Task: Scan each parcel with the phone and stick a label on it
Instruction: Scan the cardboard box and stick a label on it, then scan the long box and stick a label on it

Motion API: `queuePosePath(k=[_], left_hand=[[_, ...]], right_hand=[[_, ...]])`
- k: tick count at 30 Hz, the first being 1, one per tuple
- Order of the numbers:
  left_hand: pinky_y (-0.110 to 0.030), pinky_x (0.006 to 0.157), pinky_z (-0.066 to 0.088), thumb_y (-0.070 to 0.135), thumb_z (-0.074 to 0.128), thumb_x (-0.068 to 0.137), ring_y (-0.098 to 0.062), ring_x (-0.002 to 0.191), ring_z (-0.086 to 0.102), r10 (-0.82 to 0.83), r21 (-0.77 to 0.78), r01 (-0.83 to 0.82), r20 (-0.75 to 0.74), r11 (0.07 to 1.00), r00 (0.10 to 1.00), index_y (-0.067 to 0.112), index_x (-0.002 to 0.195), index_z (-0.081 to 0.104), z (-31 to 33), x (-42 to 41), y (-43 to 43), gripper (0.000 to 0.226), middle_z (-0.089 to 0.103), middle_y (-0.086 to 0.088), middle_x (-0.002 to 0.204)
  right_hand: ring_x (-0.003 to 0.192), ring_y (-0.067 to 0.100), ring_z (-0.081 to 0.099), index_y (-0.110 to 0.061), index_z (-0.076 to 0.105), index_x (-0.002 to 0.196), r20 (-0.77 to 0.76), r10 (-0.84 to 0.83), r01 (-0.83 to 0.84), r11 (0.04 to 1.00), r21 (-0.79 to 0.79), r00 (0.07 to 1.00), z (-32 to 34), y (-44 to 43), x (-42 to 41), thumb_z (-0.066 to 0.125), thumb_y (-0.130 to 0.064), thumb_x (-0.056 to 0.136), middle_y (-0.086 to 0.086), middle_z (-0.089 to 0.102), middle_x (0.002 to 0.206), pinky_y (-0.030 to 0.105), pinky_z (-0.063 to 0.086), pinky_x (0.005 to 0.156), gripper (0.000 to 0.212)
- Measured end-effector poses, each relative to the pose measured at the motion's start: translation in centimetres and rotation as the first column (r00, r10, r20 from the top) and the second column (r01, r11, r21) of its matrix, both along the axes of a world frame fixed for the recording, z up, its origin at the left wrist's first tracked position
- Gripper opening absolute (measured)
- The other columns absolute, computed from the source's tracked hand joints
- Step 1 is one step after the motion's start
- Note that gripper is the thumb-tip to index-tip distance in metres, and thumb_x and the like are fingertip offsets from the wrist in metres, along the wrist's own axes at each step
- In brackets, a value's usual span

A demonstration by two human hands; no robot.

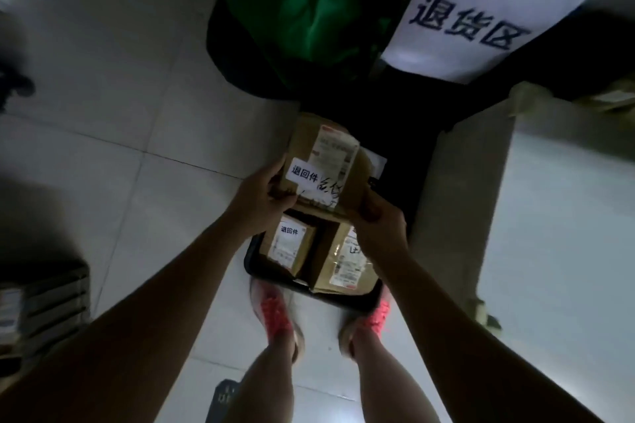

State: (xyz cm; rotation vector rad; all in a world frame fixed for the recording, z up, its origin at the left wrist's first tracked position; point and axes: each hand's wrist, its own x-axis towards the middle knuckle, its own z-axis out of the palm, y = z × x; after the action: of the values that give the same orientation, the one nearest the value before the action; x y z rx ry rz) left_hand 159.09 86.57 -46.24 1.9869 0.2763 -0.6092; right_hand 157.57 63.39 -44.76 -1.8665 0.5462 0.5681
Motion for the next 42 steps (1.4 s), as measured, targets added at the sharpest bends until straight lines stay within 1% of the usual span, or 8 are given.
queuePosePath(k=[4, 8, 13, 20, 25, 27, 34, 42], left_hand=[[-0.022, 0.094, 0.054, 0.008, 0.075, 0.086, -0.001, 0.119, 0.057, -0.052, 0.012, 0.052, -0.016, 0.999, 0.999, 0.027, 0.154, 0.031, -9.0, 2.9, -0.1, 0.084, 0.058, 0.014, 0.13], [-0.013, 0.083, 0.055, 0.012, 0.074, 0.087, -0.002, 0.114, 0.063, -0.085, 0.086, 0.093, -0.094, 0.992, 0.992, 0.034, 0.152, 0.035, -14.8, 2.2, -0.1, 0.078, 0.064, 0.013, 0.128], [-0.039, 0.097, 0.056, 0.006, 0.074, 0.085, -0.018, 0.126, 0.059, -0.073, 0.199, 0.117, -0.213, 0.973, 0.974, 0.02, 0.155, 0.031, -14.0, -1.6, -0.3, 0.084, 0.059, -0.003, 0.141], [-0.04, 0.092, 0.054, 0.032, 0.066, 0.089, -0.02, 0.117, 0.058, -0.468, 0.613, 0.364, 0.01, 0.701, 0.884, 0.026, 0.141, 0.04, 0.0, 1.4, -2.2, 0.059, 0.058, 0.002, 0.129], [-0.045, 0.105, 0.043, 0.036, 0.062, 0.089, -0.029, 0.13, 0.047, -0.635, 0.81, 0.262, 0.166, 0.524, 0.755, 0.018, 0.149, 0.036, 15.8, 5.2, -4.3, 0.068, 0.048, -0.009, 0.143], [-0.046, 0.105, 0.042, 0.04, 0.059, 0.09, -0.031, 0.131, 0.045, -0.656, 0.839, 0.205, 0.218, 0.505, 0.722, 0.018, 0.15, 0.038, 21.8, 5.9, -5.6, 0.067, 0.048, -0.01, 0.143], [-0.045, 0.091, 0.05, 0.047, 0.053, 0.091, -0.038, 0.112, 0.057, -0.764, 0.861, 0.225, 0.249, 0.456, 0.596, 0.017, 0.142, 0.045, 40.7, 2.9, -11.5, 0.06, 0.059, -0.016, 0.125], [-0.046, 0.104, 0.041, 0.047, 0.049, 0.098, -0.038, 0.13, 0.047, -0.817, 0.883, 0.167, 0.315, 0.439, 0.483, 0.016, 0.149, 0.042, 50.7, -8.5, -24.1, 0.061, 0.05, -0.017, 0.143]], right_hand=[[0.099, 0.006, 0.072, -0.029, 0.07, 0.125, -0.001, -0.003, 0.003, 0.999, -0.043, 1.0, -8.9, 0.3, 2.2, 0.072, -0.017, 0.091, -0.013, 0.076, 0.106, 0.039, 0.06, 0.09, 0.036], [0.095, 0.011, 0.071, -0.027, 0.056, 0.143, -0.043, 0.13, -0.136, 0.971, -0.196, 0.991, -14.2, 0.8, 1.8, 0.062, -0.01, 0.096, -0.01, 0.073, 0.112, 0.016, 0.056, 0.072, 0.05], [0.087, 0.021, 0.069, -0.029, 0.044, 0.15, -0.236, 0.289, -0.343, 0.909, -0.238, 0.928, -13.9, 2.0, 2.3, 0.051, 0.008, 0.092, 0.007, 0.068, 0.114, 0.03, 0.06, 0.062, 0.069], [0.101, 0.022, 0.067, -0.027, 0.058, 0.128, -0.124, 0.421, -0.431, 0.792, -0.432, 0.899, -0.9, 0.4, 3.9, 0.062, -0.019, 0.092, 0.0, 0.068, 0.11, 0.037, 0.058, 0.081, 0.037], [0.144, 0.022, 0.037, -0.03, 0.039, 0.151, -0.157, 0.573, -0.519, 0.549, -0.655, 0.804, 14.2, -1.8, 4.3, 0.062, -0.03, 0.093, -0.001, 0.037, 0.159, 0.042, 0.031, 0.115, 0.062], [0.149, 0.021, 0.03, -0.032, 0.033, 0.154, -0.156, 0.55, -0.482, 0.518, -0.707, 0.82, 20.1, -2.8, 4.1, 0.064, -0.036, 0.091, -0.003, 0.027, 0.165, 0.042, 0.027, 0.118, 0.07], [0.132, 0.027, 0.05, -0.029, 0.054, 0.137, 0.05, 0.446, -0.244, 0.577, -0.78, 0.894, 40.0, -9.2, -1.5, 0.065, -0.038, 0.084, 0.0, 0.055, 0.14, 0.04, 0.038, 0.11, 0.055], [0.138, 0.029, 0.045, -0.027, 0.041, 0.15, 0.141, 0.366, -0.107, 0.579, -0.808, 0.92, 49.9, -23.5, -14.0, 0.063, -0.036, 0.089, 0.004, 0.049, 0.15, 0.041, 0.039, 0.111, 0.066]])
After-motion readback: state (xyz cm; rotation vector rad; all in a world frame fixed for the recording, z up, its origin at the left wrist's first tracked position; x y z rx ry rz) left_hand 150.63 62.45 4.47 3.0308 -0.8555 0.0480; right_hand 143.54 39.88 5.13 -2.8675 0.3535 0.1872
